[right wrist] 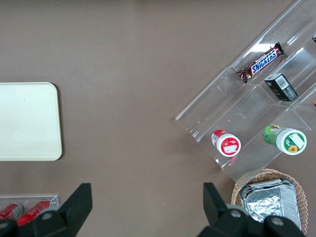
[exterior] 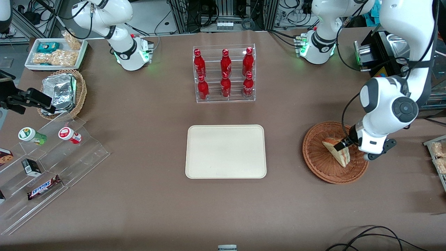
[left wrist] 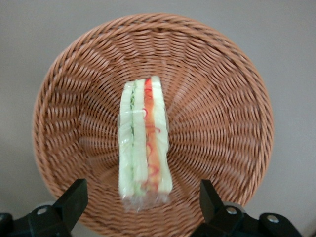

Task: Place sandwich from basket to tray
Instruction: 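Lower the open left gripper over the wrapped sandwich in the wicker basket, then close the left gripper on the sandwich and lift it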

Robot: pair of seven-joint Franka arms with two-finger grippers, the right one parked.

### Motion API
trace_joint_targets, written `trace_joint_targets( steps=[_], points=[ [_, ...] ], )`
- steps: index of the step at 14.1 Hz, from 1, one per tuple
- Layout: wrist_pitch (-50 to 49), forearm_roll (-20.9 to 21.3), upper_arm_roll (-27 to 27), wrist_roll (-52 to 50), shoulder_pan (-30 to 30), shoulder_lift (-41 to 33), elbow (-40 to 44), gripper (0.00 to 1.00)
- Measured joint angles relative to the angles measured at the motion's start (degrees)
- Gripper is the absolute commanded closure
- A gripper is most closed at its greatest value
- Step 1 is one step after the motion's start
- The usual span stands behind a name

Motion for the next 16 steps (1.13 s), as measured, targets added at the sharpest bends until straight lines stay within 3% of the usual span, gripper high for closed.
trace_joint_targets(
  steps=[1, 2, 3, 6, 11, 12, 16],
  points=[
    [1.44, 0.00, 0.02, -2.78, 0.01, 1.45, 0.01, 0.24],
    [2.42, 0.00, 0.05, -4.16, 0.03, 2.82, 0.03, 0.65],
    [2.89, 0.00, 0.09, -4.93, 0.06, 3.86, 0.06, 0.89],
    [0.86, 0.48, 0.13, -4.81, 0.09, 4.44, 0.40, 0.94],
    [-19.80, 3.06, -0.34, -3.58, -0.12, 2.48, 9.40, 0.95],
    [-23.08, 3.06, -0.80, -3.38, -0.45, 2.18, 11.88, 0.99],
    [-23.67, 3.03, -2.32, -3.12, -7.13, 2.66, 14.99, 0.97]
  ],
)
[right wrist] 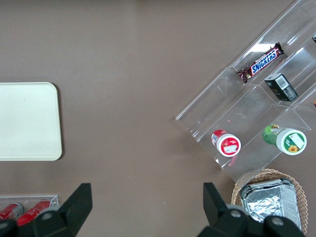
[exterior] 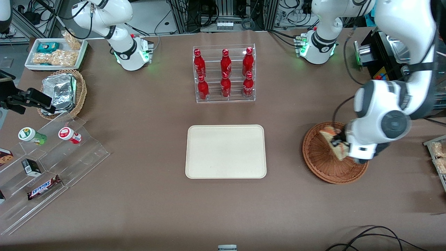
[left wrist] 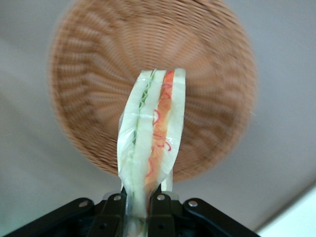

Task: Place sandwich from basket to tray
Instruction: 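Carry the sandwich with the left gripper over the cream tray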

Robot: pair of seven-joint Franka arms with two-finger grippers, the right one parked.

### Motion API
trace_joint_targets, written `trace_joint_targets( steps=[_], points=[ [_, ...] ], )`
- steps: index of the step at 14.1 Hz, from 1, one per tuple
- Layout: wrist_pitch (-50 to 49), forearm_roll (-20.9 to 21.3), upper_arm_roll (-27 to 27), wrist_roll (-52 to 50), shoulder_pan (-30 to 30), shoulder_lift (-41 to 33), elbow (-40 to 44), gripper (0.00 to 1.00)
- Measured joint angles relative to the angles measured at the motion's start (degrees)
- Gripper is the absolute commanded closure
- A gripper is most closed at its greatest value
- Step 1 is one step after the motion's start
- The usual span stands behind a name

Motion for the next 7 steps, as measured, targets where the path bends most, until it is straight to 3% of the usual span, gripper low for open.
trace_joint_targets(
  steps=[7],
  points=[
    [5.80, -0.06, -0.74, -1.86, -19.71, 12.09, 12.12, 0.95]
  ],
)
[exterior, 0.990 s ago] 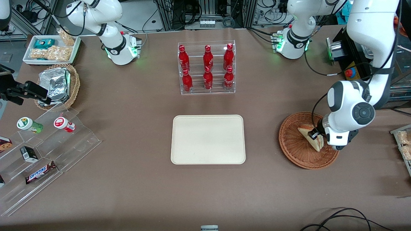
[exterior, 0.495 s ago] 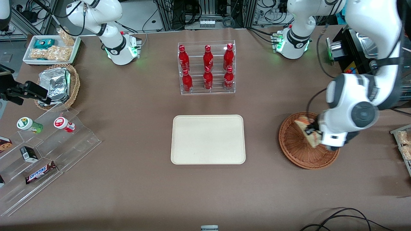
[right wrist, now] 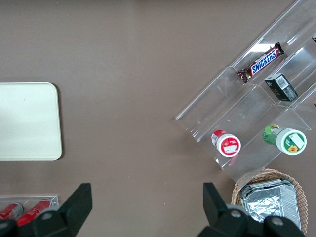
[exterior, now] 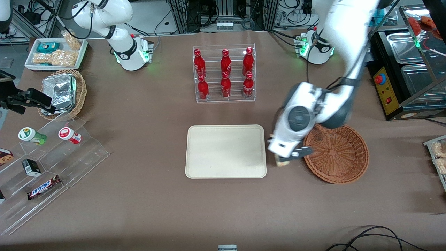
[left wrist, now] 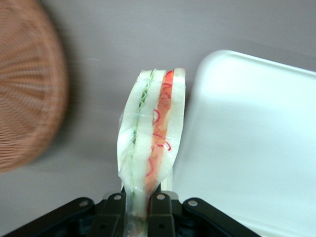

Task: Place sandwich from basket to tray
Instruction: 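Carry the sandwich with the left gripper over the cream tray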

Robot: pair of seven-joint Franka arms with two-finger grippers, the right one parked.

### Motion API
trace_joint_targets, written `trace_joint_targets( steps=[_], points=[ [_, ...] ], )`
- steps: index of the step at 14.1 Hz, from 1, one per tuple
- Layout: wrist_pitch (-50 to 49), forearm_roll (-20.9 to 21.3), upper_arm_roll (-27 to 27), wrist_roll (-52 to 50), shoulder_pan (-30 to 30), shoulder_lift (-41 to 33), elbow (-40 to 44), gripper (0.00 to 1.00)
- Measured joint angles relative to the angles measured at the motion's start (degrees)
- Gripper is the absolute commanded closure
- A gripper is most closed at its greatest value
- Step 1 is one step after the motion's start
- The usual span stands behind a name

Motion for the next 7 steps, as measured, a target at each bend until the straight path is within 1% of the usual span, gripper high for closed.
trace_joint_targets(
  steps=[2, 4, 6, 7],
  points=[
    [2.90, -0.01, -0.02, -1.21, -3.92, 3.40, 3.35, 0.95],
    [8.93, -0.03, -0.02, -3.73, -7.26, 6.54, 4.74, 0.95],
    [14.31, -0.03, -0.01, -5.97, -9.96, 9.58, 5.97, 0.95],
    [15.43, -0.03, -0.01, -6.81, -10.86, 10.94, 7.00, 0.95]
  ],
)
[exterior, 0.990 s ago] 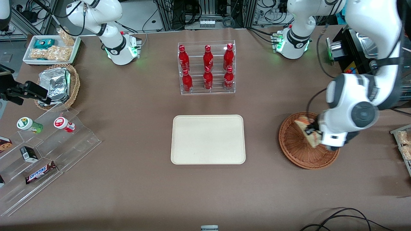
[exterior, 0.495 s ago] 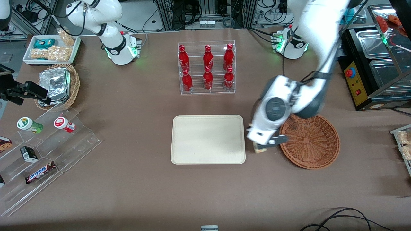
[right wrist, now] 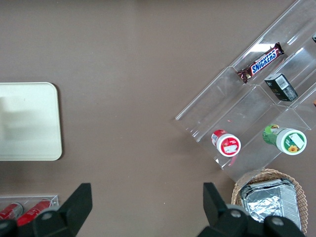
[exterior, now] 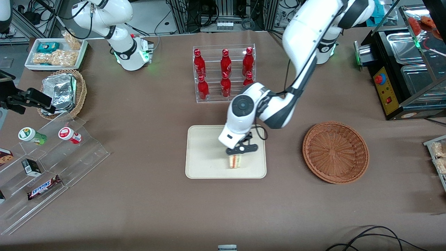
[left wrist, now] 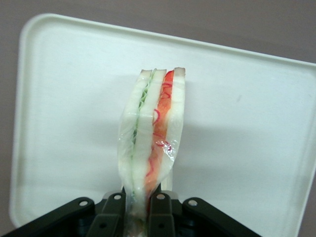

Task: Place sandwich from basket to tray
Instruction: 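Carry the sandwich with the left gripper over the cream tray, then lower the sandwich onto the tray and open the left gripper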

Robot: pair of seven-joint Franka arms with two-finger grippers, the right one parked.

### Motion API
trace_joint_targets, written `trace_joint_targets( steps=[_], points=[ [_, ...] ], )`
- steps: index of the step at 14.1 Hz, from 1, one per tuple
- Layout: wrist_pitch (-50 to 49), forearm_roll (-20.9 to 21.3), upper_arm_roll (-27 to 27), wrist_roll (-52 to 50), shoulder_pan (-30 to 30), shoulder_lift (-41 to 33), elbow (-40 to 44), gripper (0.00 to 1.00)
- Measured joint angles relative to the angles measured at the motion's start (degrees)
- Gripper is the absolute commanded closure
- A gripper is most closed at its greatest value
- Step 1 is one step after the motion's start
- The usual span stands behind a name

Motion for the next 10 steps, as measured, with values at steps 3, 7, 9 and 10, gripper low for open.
trace_joint_targets(
  steps=[3, 7, 9, 10],
  points=[
    [0.47, 0.06, 0.01, -0.42, -1.12, 2.10, 2.53, 0.95],
    [0.44, 0.08, -0.02, 1.24, -1.35, 2.52, 2.72, 0.88],
    [0.44, 0.02, -0.24, 1.34, -1.39, 2.64, 2.73, 0.05],
    [0.44, -0.46, -0.31, 1.22, -1.41, 2.66, 2.73, 0.00]
  ],
)
